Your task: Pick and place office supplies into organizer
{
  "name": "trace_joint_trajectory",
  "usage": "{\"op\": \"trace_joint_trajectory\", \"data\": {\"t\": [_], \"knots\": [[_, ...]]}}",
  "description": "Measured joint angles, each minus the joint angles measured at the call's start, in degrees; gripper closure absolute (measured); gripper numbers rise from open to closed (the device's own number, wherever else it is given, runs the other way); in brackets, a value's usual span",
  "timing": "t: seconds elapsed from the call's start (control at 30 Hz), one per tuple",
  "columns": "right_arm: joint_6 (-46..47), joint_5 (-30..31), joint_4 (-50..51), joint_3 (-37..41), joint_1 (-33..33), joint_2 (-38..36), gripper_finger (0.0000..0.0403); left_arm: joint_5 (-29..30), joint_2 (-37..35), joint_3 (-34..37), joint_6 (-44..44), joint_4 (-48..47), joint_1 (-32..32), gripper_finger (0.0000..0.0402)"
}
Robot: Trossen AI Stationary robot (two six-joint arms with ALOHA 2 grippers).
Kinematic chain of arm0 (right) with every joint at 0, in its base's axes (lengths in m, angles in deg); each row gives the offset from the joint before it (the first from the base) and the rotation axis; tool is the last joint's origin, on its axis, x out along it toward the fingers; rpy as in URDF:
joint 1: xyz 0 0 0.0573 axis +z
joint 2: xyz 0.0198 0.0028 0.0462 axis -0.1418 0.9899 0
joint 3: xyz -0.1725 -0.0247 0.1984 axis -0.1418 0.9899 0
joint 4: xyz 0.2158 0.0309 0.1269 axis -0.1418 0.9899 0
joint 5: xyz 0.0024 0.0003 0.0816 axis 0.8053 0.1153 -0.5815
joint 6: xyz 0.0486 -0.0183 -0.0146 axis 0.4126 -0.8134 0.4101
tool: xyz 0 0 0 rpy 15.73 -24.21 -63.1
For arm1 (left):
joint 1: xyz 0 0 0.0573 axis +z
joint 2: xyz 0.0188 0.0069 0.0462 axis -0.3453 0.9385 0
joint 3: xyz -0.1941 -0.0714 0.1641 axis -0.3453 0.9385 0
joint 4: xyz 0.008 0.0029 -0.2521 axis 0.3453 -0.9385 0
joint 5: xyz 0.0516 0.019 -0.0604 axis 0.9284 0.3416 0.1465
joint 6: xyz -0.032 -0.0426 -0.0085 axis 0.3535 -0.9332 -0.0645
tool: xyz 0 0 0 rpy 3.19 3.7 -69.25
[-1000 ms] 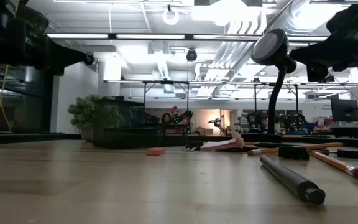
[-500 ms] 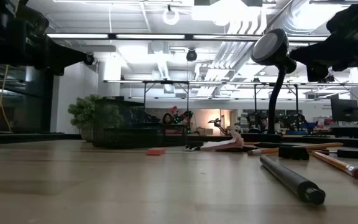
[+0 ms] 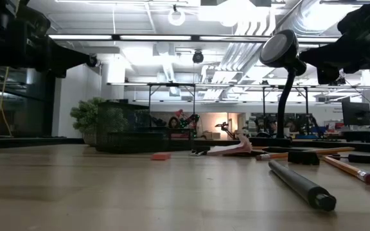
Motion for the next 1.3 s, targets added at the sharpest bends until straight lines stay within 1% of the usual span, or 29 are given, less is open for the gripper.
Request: {"op": "trace_joint_trajectory", "data": {"t": [0.03,0.13,0.17,0.53,0.73,0.8,0.93,1.07,1.17,1.23,1.3], "knots": [[0.0,0.0,0.0,-0.01,0.0,0.0,0.0394,0.2,0.01,0.0,-0.17,0.14,-0.01,0.0401],[0.0,0.0,0.02,0.0,0.0,-0.01,0.0394,4.04,0.02,0.0,-0.53,0.93,-0.04,0.0401],[0.0,0.0,0.0,-0.02,0.0,-0.02,0.0394,4.52,0.02,0.0,-0.58,0.94,-0.02,0.0401],[0.0,0.0,0.0,0.0,0.0,-0.01,0.0394,4.65,-0.03,0.0,-0.53,0.92,0.0,0.0401],[-0.07,0.05,0.0,-0.02,0.0,-0.01,0.0394,4.39,-0.03,0.0,5.93,0.86,0.0,0.0401],[-0.03,0.35,-0.07,0.0,0.0,-0.01,0.0394,4.29,-0.03,0.0,4.74,0.97,0.0,0.0401],[0.0,0.48,-1.2,0.0,0.0,-0.01,0.0394,4.5,-0.03,0.0,-1.24,3.11,0.0,0.0401],[0.61,0.45,-6.58,0.0,0.0,0.0,0.0394,4.51,-0.03,0.0,-4.85,5.94,0.0,0.0401],[4.61,0.51,-12.75,0.0,0.0,0.0,0.0394,4.52,-0.03,0.0,-5.89,9.96,0.0,0.0401],[6.32,2.06,-16.31,0.0,-0.12,-0.02,0.0394,4.73,-0.03,0.0,-6.07,12.46,0.0,0.0401],[11.22,4.76,-19.86,0.0,-0.33,0.0,0.0394,5.73,-0.03,0.0,-7.67,15.43,0.0,0.0401]]}}
